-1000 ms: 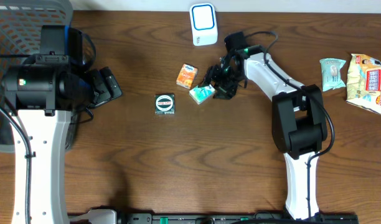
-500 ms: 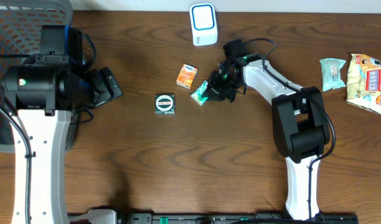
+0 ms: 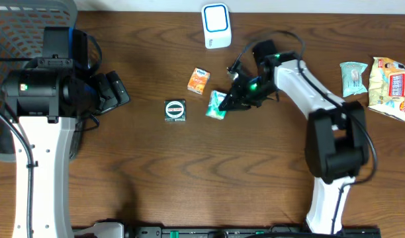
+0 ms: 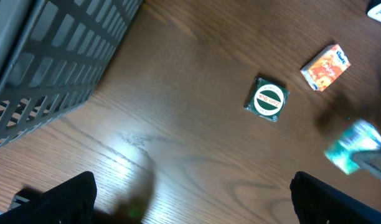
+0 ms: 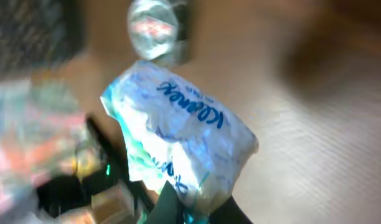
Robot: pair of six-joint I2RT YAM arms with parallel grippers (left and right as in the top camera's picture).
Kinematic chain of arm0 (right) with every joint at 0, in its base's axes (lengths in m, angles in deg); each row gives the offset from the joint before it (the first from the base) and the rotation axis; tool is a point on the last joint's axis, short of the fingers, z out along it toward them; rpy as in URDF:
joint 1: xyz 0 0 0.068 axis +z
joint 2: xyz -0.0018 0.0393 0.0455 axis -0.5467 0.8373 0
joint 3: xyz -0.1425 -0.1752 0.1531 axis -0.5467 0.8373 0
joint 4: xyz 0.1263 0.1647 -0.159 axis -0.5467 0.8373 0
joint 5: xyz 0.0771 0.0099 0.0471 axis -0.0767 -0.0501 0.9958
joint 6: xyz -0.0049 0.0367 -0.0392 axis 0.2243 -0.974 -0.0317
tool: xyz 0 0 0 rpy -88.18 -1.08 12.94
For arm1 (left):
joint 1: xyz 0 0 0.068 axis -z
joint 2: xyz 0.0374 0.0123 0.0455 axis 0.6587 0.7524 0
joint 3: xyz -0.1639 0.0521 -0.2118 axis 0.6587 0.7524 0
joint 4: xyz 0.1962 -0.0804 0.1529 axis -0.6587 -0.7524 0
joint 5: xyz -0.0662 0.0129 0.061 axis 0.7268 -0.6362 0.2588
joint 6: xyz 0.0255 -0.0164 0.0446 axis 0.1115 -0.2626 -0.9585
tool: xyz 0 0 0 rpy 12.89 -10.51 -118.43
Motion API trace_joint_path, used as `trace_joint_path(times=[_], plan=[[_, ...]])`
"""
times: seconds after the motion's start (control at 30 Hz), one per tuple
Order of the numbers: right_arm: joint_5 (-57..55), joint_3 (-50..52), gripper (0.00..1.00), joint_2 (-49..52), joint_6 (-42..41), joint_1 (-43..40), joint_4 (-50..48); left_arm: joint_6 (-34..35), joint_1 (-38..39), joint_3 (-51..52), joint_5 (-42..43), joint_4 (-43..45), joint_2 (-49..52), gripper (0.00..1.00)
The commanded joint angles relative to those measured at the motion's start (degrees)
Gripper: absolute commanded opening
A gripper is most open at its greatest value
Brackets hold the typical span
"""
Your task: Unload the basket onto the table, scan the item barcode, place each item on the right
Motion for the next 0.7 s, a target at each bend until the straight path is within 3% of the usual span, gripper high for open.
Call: trace_joint_path(times=[0.0,0.27,0.67], plan=[[6.8,-0.1,0.01,-4.7,21.2,-0.3,3.5,0.2,-0.3,0.1,-0.5,-0.1,0.2,0.98],[10.6,-0.1,0.01,-7.6,38.0,-0.7,12.3,0.2,-0.3,0.1,-0.5,-0.1,0.2,0.98],[17.7,-0.1,0.01,-8.0,42.6,-5.8,14.9,0.2,-0.3,0.1,-0.5,-0.1,0.2,0.98]])
